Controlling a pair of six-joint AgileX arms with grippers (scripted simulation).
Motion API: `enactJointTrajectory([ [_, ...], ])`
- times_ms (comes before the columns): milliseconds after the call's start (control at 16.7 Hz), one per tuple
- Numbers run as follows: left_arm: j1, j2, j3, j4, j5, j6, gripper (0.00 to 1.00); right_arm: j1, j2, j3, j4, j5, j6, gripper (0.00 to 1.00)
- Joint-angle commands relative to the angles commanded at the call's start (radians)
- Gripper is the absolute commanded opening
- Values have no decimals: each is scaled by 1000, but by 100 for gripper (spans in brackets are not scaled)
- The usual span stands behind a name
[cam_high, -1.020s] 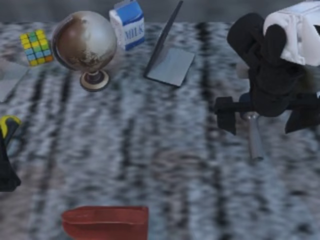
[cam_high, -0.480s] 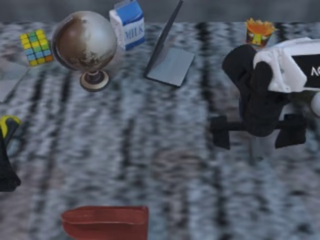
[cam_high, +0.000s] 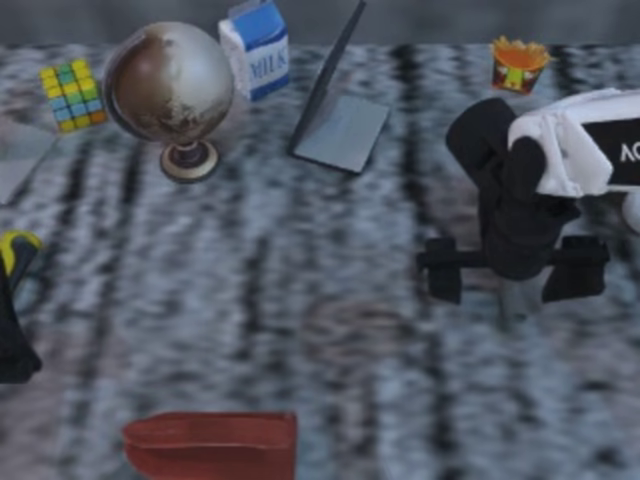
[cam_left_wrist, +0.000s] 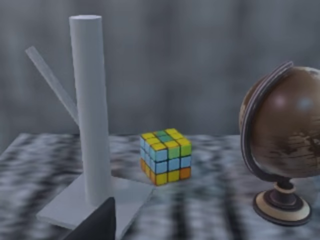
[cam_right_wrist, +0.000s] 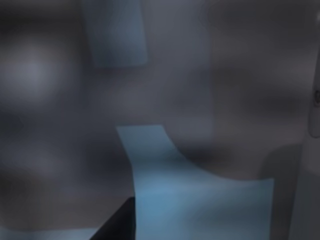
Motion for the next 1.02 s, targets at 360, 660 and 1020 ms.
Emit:
enactJointTrajectory([
  [360, 0, 0, 0, 0, 0, 0, 100, 0, 0, 0, 0, 0, 0, 47],
  [660, 0, 0, 0, 0, 0, 0, 100, 0, 0, 0, 0, 0, 0, 10],
  [1020, 0, 0, 0, 0, 0, 0, 100, 0, 0, 0, 0, 0, 0, 0],
])
